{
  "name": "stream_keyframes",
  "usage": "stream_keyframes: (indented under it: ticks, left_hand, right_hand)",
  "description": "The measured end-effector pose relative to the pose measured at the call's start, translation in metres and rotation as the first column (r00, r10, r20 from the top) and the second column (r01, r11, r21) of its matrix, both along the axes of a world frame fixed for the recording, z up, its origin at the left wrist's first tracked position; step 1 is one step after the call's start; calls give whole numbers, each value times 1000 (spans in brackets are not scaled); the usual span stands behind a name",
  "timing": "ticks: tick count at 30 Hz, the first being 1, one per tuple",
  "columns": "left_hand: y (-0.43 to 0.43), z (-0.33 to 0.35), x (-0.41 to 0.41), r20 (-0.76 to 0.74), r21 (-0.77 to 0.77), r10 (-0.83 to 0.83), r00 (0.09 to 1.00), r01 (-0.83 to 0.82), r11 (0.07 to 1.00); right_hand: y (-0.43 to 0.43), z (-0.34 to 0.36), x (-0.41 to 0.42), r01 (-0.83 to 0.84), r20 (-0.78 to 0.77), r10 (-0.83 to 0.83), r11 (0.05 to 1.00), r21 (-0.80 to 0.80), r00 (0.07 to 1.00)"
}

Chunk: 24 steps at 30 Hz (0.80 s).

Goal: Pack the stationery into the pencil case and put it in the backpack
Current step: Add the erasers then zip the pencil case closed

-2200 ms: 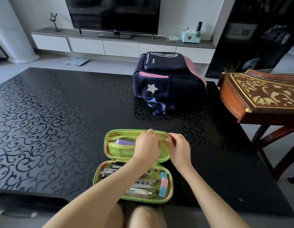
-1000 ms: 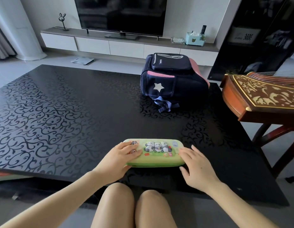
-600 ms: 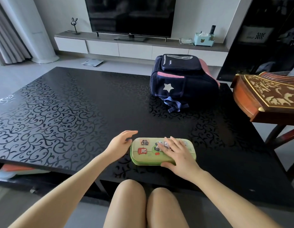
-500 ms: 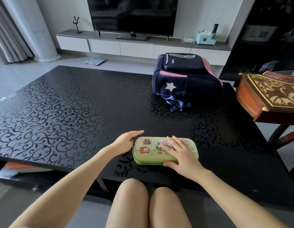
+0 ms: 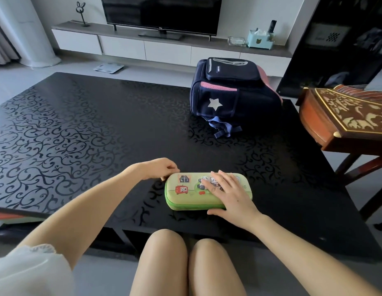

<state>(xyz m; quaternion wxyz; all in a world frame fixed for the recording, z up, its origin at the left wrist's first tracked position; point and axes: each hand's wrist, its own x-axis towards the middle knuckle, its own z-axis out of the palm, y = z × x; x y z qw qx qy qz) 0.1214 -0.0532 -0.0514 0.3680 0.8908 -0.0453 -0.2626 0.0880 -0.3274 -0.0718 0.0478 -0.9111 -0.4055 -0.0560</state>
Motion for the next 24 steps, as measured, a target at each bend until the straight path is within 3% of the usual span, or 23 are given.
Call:
stream_keyframes:
  ticks: [3, 6, 11, 16, 21, 24]
  left_hand:
    - [4, -10, -12, 317, 230, -118, 941, 45, 972]
    - [18, -21, -42, 482, 421, -257, 838, 36, 906]
    - [6, -25, -108, 658, 334, -101, 746, -169, 927]
    - [-48, -12, -131, 488, 235, 202, 849, -351, 906]
    - [-95, -7, -118, 336, 307, 208, 919, -315, 898]
    - [-120, 13, -115, 121, 243, 64, 991, -92, 966]
  right_hand:
    - [0, 0, 0, 7, 24, -7, 1000, -2, 1000]
    - [1, -1, 1, 11, 58, -11, 1000, -6, 998]
    - [3, 0, -2, 38, 76, -37, 999, -10, 996]
    - [12, -2, -6, 122, 98, -119, 992, -17, 988]
    - [17, 2, -9, 164, 20, -163, 984, -67, 986]
    - [17, 10, -13, 179, -70, -190, 974, -139, 979]
